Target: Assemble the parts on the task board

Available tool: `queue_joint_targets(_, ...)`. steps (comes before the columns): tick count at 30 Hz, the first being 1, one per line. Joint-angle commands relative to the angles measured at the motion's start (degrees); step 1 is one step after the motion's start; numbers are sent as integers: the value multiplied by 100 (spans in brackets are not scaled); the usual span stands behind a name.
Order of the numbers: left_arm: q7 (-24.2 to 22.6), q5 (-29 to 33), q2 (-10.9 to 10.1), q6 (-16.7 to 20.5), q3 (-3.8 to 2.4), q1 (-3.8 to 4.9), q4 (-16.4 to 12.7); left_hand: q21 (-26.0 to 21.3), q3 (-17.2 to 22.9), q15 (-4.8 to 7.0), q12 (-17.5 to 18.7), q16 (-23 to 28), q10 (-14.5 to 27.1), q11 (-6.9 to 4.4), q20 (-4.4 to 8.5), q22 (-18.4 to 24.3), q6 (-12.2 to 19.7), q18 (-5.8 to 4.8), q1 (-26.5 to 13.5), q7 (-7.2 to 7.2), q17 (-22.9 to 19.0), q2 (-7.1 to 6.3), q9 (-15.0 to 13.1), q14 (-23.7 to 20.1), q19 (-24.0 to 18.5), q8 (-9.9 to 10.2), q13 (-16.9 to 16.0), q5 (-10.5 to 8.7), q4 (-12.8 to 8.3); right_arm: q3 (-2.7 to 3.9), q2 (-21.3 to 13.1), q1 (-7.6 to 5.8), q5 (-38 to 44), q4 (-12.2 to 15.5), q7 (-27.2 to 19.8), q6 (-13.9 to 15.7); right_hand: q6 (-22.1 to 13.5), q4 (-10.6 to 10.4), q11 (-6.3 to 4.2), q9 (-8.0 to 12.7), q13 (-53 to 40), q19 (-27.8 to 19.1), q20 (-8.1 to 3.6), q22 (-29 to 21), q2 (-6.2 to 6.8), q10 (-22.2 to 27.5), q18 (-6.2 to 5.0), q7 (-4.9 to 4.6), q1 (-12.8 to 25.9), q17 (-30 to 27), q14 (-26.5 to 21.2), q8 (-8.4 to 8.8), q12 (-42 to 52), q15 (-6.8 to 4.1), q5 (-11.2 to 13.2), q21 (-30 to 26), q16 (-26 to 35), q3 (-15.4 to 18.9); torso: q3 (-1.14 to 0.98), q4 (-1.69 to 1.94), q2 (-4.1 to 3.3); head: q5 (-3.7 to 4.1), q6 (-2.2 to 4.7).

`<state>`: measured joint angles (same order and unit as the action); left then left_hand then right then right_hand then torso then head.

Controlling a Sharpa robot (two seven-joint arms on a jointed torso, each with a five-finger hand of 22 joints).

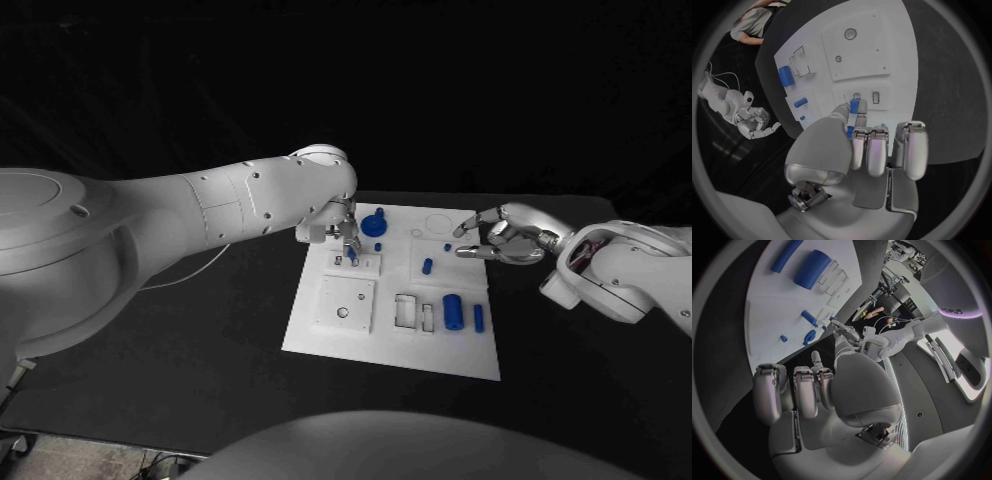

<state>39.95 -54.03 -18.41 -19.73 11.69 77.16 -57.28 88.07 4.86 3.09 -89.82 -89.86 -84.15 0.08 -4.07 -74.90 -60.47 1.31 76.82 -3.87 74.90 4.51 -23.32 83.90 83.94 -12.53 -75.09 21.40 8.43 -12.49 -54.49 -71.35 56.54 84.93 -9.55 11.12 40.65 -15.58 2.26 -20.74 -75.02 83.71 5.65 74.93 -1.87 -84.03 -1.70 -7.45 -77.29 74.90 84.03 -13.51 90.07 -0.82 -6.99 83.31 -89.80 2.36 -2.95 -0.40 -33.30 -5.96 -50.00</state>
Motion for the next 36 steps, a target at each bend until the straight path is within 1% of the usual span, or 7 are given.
queue_joint_targets(1,161,-45,35,58,-1,-7,46,-23,31,-24,-18,-14,-585,-15,45,-1141,33,-22,-75,-2,1510,2,-9,610,274,17,-1491,-21,-2,0,12,9,-13,-9,-41,-91,45,18,23,5,-1498,-16,15,1229,-63,-597,-40,8,12,1510,597,-11,-7,27,-33,-32,-20,17,-1,-4,-2,-19,0)
queue_joint_targets(7,119,-33,76,40,1,-48,98,-35,85,-26,-18,-14,-585,-13,43,-1126,38,-18,-103,-3,1510,-22,-29,610,260,26,-1491,-31,3,0,19,14,-20,-12,-47,-89,46,20,25,9,-1498,-19,17,1228,-65,-597,-40,5,11,1510,597,-9,-7,29,-33,-34,-20,20,1,0,-3,-5,0)
queue_joint_targets(10,106,-30,94,38,2,-57,108,-42,121,-27,-18,-14,-585,-11,42,-1117,42,-15,-125,-7,1510,-41,-43,610,252,33,-1491,-37,7,1,22,14,-21,-12,-48,-90,46,20,25,9,-1498,-19,17,1228,-65,-597,-40,5,11,1510,597,-9,-7,29,-33,-34,-20,20,-1,0,2,-19,0)
queue_joint_targets(12,94,-28,102,49,2,-61,114,-42,124,-28,-18,-14,-585,-10,42,-1116,42,-15,-127,-7,1510,-42,-44,610,251,34,-1491,-38,8,1,23,14,-22,-13,-49,-89,46,20,25,9,-1498,-19,17,1228,-65,-597,-40,5,11,1510,597,-9,-7,29,-33,-34,-20,20,-3,2,2,-18,0)
queue_joint_targets(23,76,-13,100,59,2,-67,123,-54,185,-30,-18,-14,-585,-9,40,-1101,42,-10,-161,-8,1510,-66,-68,610,237,42,-1491,-45,15,1,37,15,-23,-26,-51,-96,46,20,25,9,-1498,-19,17,1228,-65,-597,-40,5,11,1510,597,-9,-7,29,-33,-34,-20,20,-2,4,4,-19,0)
queue_joint_targets(32,67,-6,83,111,2,-78,105,-64,222,-30,-18,-14,-585,-8,39,-1088,45,-6,-176,-9,1510,-79,-80,610,224,49,-1491,-47,16,1,48,16,-26,-34,-58,-95,46,20,25,9,-1498,-19,17,1228,-65,-597,-40,5,11,1510,597,-9,-7,29,-33,-34,-20,20,1,2,0,-39,0)
queue_joint_targets(36,66,-6,83,120,2,-83,100,-64,222,-30,-18,-14,-585,-8,39,-1088,45,-6,-176,-9,1510,-79,-80,610,224,49,-1491,-47,16,1,51,17,-27,-35,-63,-93,47,22,28,14,-1498,-33,20,1222,-68,-597,-45,3,12,1510,597,-7,-7,32,-32,-50,-20,26,-2,0,2,-46,0)
